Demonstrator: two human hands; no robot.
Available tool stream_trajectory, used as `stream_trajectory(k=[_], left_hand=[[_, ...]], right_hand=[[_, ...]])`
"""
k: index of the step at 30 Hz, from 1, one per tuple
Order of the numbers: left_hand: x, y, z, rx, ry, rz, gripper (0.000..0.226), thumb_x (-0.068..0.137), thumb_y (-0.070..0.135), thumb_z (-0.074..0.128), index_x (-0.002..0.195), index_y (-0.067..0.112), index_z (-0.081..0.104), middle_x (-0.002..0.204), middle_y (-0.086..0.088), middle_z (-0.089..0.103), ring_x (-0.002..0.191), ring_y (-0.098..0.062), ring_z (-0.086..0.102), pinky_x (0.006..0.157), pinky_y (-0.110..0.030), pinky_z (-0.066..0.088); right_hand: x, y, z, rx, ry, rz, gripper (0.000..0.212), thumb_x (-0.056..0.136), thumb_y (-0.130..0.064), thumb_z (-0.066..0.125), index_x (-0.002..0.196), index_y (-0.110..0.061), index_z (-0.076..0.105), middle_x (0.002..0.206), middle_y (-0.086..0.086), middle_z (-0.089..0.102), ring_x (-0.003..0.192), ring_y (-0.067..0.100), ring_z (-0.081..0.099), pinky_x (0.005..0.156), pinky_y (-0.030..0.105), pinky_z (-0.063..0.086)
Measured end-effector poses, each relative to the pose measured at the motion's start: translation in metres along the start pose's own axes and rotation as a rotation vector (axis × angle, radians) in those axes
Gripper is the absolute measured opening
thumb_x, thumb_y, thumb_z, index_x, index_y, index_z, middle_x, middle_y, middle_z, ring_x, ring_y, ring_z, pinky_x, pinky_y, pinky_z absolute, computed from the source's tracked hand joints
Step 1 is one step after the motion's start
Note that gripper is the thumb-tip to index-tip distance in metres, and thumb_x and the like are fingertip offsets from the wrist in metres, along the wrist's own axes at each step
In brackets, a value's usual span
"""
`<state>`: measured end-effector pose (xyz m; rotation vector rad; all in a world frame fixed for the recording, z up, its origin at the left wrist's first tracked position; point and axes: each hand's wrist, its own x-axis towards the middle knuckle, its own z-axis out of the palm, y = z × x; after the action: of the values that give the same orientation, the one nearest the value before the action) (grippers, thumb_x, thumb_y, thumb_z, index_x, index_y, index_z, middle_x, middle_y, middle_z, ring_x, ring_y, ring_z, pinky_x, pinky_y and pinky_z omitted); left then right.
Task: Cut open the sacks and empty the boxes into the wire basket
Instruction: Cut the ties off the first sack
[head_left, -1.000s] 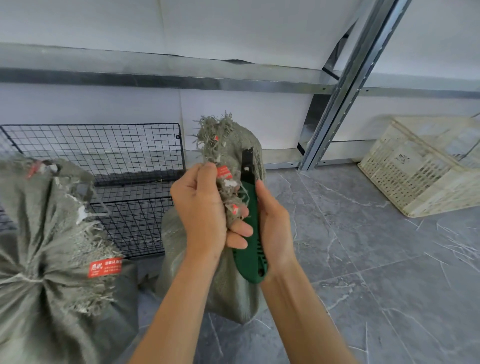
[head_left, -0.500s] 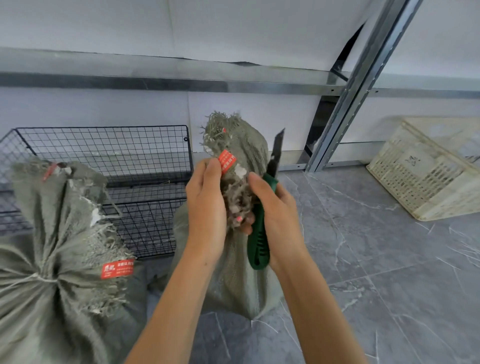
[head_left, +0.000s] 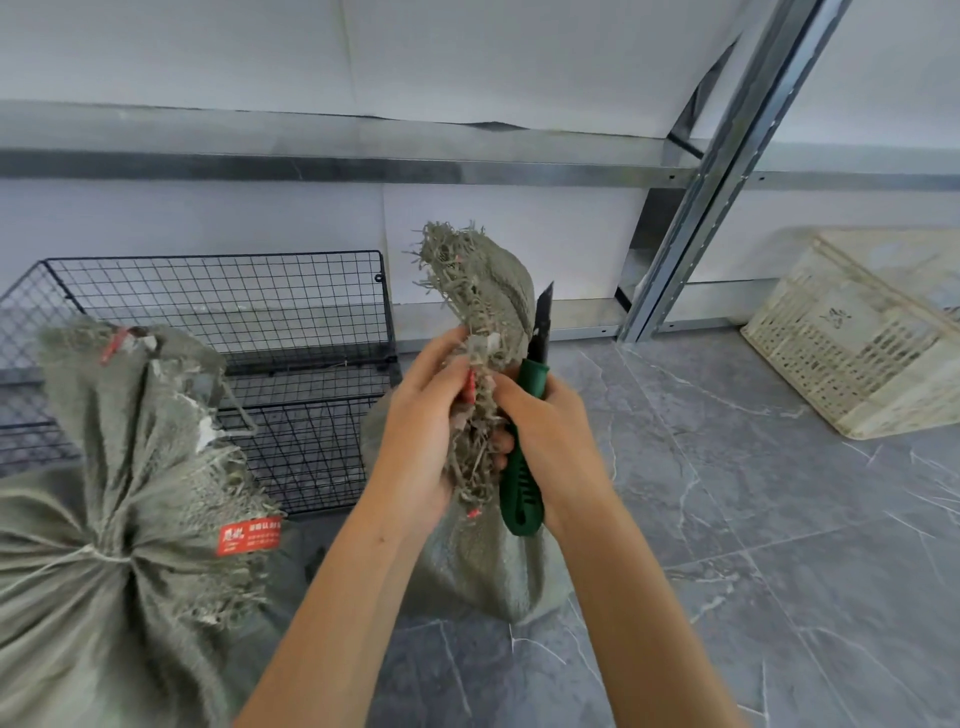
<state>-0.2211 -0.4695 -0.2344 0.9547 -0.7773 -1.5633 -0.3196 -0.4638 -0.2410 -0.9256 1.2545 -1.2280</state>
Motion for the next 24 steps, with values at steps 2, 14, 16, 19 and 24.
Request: stream_trajectory(k=[2, 14, 16, 19, 24], left_hand=[[0.001, 0.000, -0.002, 0.090, 0.038, 0.005, 0.023, 0.095, 0.014, 0.052, 0.109, 0.024, 0.067, 0.100, -0.011, 0.071, 0.084, -0.026, 0.068, 0.075, -0.038, 0.054], [0.002, 0.001, -0.015, 0.343, 0.226, 0.172, 0.022, 0.094, 0.016, 0.056, 0.080, 0.018, 0.073, 0.085, -0.008, 0.074, 0.087, -0.029, 0.070, 0.087, -0.051, 0.053], [0.003, 0.003, -0.019, 0.270, 0.266, 0.130, 0.026, 0.095, 0.017, 0.054, 0.073, 0.019, 0.069, 0.084, -0.009, 0.072, 0.086, -0.032, 0.069, 0.086, -0.050, 0.054], [0.005, 0.007, -0.026, 0.119, 0.292, 0.046, 0.025, 0.097, 0.015, 0.050, 0.075, 0.015, 0.062, 0.079, -0.011, 0.063, 0.082, -0.030, 0.059, 0.079, -0.045, 0.051], [0.007, 0.010, -0.029, -0.071, 0.314, -0.063, 0.026, 0.094, 0.007, 0.041, 0.104, 0.003, 0.064, 0.095, -0.019, 0.069, 0.086, -0.036, 0.065, 0.072, -0.041, 0.056]], right_hand=[[0.001, 0.001, 0.001, 0.014, 0.014, -0.001, 0.023, 0.090, -0.019, 0.061, 0.067, -0.018, 0.059, 0.048, 0.001, 0.044, 0.041, 0.017, 0.040, 0.045, 0.027, 0.038], [-0.001, -0.008, -0.009, 0.136, 0.040, -0.047, 0.014, 0.092, -0.016, 0.059, 0.084, -0.009, 0.050, 0.053, 0.001, 0.048, 0.042, 0.014, 0.041, 0.044, 0.025, 0.039], [-0.002, -0.009, -0.014, 0.137, 0.035, -0.046, 0.015, 0.092, -0.017, 0.060, 0.083, -0.010, 0.049, 0.056, 0.001, 0.050, 0.043, 0.014, 0.042, 0.045, 0.024, 0.040], [-0.002, -0.012, -0.020, 0.125, 0.053, -0.032, 0.014, 0.091, -0.015, 0.060, 0.085, -0.010, 0.048, 0.057, 0.004, 0.051, 0.043, 0.015, 0.042, 0.043, 0.023, 0.040], [-0.001, -0.011, -0.022, 0.172, 0.073, -0.003, 0.022, 0.089, -0.003, 0.056, 0.072, -0.013, 0.046, 0.051, 0.002, 0.047, 0.042, 0.014, 0.040, 0.043, 0.024, 0.038]])
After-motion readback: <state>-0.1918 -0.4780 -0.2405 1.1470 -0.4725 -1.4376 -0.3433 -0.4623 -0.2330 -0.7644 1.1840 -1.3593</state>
